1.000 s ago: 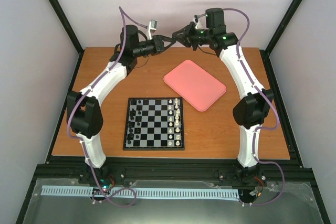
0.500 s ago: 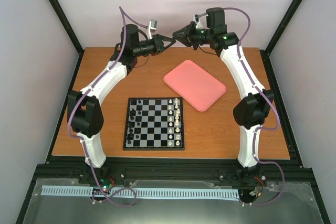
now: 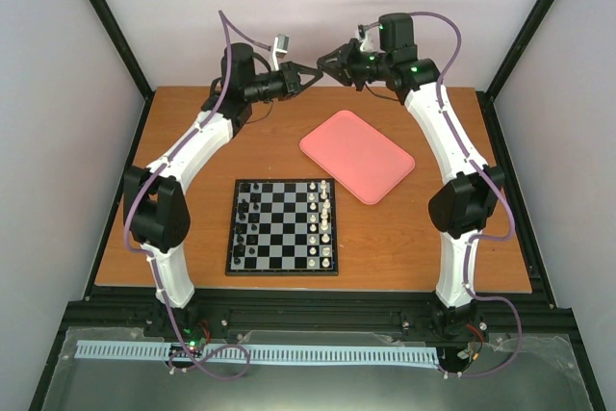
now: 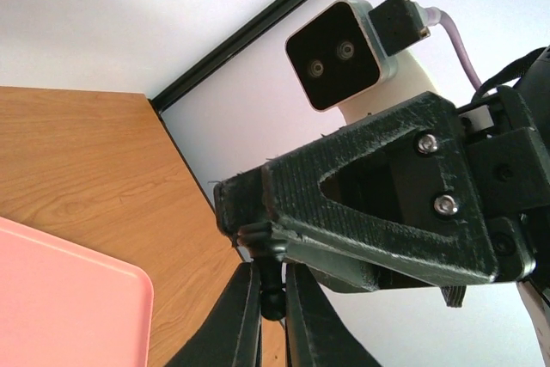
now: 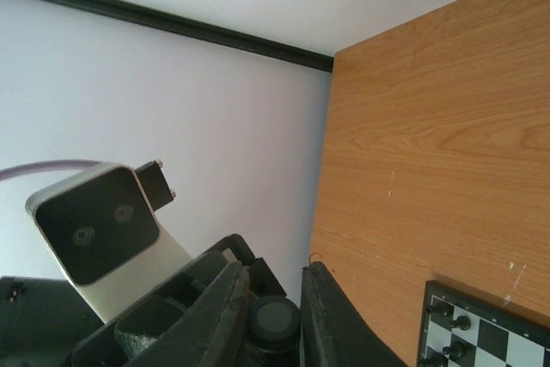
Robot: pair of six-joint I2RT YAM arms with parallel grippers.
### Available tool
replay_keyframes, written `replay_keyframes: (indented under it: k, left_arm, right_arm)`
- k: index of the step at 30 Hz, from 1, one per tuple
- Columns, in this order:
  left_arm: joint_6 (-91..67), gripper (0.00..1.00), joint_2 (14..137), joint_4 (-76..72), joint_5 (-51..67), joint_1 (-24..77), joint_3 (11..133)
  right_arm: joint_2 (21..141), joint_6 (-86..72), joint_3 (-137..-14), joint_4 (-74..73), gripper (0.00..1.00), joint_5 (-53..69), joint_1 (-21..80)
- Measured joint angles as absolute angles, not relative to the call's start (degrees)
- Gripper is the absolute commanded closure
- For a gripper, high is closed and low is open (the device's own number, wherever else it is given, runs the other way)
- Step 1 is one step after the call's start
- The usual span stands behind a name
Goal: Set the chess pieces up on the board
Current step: Place the chess piece on the chessboard.
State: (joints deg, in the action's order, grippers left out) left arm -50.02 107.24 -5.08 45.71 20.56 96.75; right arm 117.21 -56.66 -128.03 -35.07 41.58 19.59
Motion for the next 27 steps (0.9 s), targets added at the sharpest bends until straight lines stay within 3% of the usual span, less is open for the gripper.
replay_keyframes:
  k: [16, 20, 27]
  left_arm:
    - [-35.3, 0.99, 105.6, 14.0, 48.0, 20.4, 103.5]
    - [-30.7, 0.99, 103.5, 21.3, 48.5, 20.4, 103.5]
    - [-21.4, 0.99, 98.9, 38.3, 46.4, 20.4, 103.4]
  right_arm:
    - [117.1, -54.3, -128.6, -38.0, 0.25, 40.6, 20.0]
    - [117.1, -52.9, -130.6, -37.8, 0.01, 38.9, 19.6]
    - [118.0, -48.5, -137.5, -40.2, 0.00, 34.2, 18.4]
